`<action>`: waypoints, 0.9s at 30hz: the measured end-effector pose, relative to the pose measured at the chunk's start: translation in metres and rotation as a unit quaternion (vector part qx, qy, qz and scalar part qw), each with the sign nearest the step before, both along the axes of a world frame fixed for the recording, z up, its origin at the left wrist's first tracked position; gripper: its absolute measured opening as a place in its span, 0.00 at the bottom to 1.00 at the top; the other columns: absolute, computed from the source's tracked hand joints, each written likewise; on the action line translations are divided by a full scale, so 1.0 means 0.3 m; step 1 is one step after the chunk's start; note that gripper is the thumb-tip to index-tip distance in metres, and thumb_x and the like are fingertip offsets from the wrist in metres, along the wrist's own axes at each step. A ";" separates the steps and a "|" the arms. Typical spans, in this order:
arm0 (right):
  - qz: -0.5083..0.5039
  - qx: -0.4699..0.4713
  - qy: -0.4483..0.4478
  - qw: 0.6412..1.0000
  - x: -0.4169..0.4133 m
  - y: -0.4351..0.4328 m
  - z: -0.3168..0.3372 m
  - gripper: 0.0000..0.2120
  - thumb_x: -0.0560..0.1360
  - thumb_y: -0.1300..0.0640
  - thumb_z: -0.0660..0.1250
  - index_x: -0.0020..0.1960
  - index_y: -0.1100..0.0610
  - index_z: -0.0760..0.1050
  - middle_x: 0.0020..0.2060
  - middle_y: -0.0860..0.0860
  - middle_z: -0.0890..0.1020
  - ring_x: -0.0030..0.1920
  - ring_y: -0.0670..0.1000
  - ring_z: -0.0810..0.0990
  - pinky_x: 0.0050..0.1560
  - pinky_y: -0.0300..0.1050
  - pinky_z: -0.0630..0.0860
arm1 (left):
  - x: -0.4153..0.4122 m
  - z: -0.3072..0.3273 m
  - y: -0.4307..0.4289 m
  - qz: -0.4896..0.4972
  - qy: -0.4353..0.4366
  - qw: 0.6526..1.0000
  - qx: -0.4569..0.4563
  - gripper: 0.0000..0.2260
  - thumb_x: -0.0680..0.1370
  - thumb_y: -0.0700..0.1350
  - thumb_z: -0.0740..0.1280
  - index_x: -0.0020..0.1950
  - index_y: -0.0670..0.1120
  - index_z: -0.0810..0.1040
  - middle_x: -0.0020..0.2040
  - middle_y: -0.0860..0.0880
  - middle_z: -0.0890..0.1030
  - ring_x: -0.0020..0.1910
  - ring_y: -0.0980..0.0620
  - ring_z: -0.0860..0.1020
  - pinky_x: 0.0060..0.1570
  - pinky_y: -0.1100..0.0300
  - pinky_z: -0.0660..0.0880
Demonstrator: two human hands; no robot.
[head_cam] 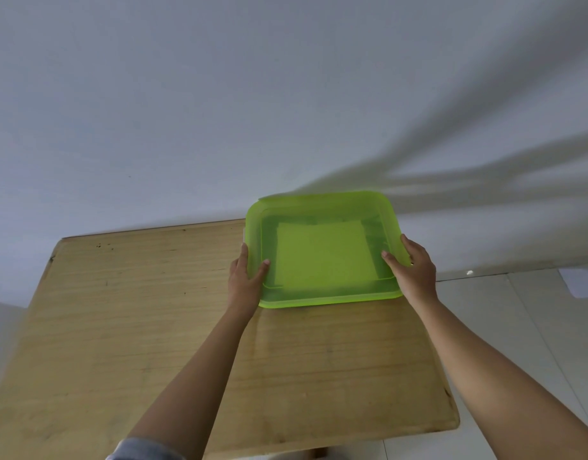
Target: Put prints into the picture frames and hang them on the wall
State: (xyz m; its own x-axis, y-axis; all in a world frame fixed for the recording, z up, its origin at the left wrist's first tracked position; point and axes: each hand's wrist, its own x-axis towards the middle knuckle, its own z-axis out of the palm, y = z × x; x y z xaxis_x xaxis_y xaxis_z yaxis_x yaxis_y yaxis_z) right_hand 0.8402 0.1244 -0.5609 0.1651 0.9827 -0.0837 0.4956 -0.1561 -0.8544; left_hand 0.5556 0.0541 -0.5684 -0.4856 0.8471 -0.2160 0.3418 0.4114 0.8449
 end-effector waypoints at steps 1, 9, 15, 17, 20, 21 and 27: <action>0.000 0.000 -0.001 1.000 -0.001 0.000 0.002 0.27 0.73 0.55 0.69 0.70 0.59 0.66 0.67 0.55 0.70 0.67 0.52 0.68 0.67 0.43 0.64 | 0.000 0.001 0.000 -0.001 0.001 1.000 0.000 0.29 0.77 0.50 0.65 0.75 0.48 0.57 0.67 0.42 0.68 0.66 0.46 0.68 0.63 0.55 0.65; -0.001 -0.015 -0.036 0.999 -0.018 -0.005 0.022 0.27 0.74 0.54 0.67 0.70 0.60 0.65 0.67 0.56 0.69 0.68 0.53 0.67 0.65 0.42 0.62 | 0.002 0.029 0.002 -0.021 0.029 0.999 -0.021 0.29 0.78 0.50 0.64 0.76 0.46 0.56 0.67 0.40 0.68 0.65 0.44 0.68 0.62 0.56 0.64; -0.010 -0.035 -0.068 0.997 -0.028 -0.009 0.039 0.27 0.75 0.53 0.66 0.71 0.60 0.64 0.65 0.59 0.69 0.66 0.57 0.67 0.64 0.48 0.65 | -0.002 0.046 0.002 -0.049 0.055 0.996 -0.040 0.29 0.79 0.49 0.62 0.76 0.44 0.54 0.66 0.37 0.67 0.65 0.42 0.67 0.63 0.55 0.63; -0.005 -0.044 -0.080 0.996 -0.032 -0.009 0.044 0.27 0.75 0.53 0.65 0.71 0.61 0.63 0.65 0.60 0.68 0.66 0.57 0.67 0.64 0.49 0.65 | -0.002 0.046 0.001 -0.061 0.069 0.995 -0.043 0.29 0.79 0.49 0.62 0.76 0.43 0.53 0.66 0.37 0.67 0.66 0.41 0.66 0.63 0.55 0.63; -0.003 -0.056 -0.092 0.994 -0.046 -0.006 0.058 0.27 0.76 0.53 0.64 0.71 0.61 0.62 0.66 0.60 0.68 0.66 0.59 0.67 0.64 0.51 0.66 | -0.007 0.056 0.010 -0.070 0.081 0.993 -0.056 0.29 0.79 0.49 0.61 0.75 0.42 0.53 0.67 0.37 0.66 0.67 0.41 0.66 0.63 0.55 0.63; 0.000 -0.056 -0.100 0.993 -0.049 -0.009 0.058 0.27 0.77 0.53 0.63 0.71 0.61 0.61 0.66 0.60 0.67 0.66 0.59 0.67 0.64 0.51 0.66 | -0.006 0.054 0.007 -0.075 0.086 0.992 -0.059 0.29 0.79 0.49 0.61 0.76 0.42 0.52 0.67 0.37 0.65 0.67 0.41 0.66 0.63 0.54 0.63; 0.011 -0.053 -0.109 0.993 -0.016 -0.025 0.082 0.26 0.77 0.53 0.63 0.70 0.64 0.63 0.67 0.61 0.68 0.68 0.58 0.66 0.68 0.49 0.62 | -0.030 0.067 -0.011 -0.079 0.070 0.993 -0.055 0.29 0.80 0.49 0.60 0.75 0.41 0.53 0.68 0.38 0.63 0.69 0.42 0.63 0.66 0.53 0.61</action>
State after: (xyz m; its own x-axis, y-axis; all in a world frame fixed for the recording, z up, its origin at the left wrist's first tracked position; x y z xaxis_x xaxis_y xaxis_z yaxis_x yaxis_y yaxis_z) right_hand 0.8354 0.1170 -0.5363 0.1693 0.9738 -0.1521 0.6706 -0.2269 -0.7063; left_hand 0.5467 0.0507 -0.5484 -0.3807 0.8902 -0.2503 0.5205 0.4300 0.7376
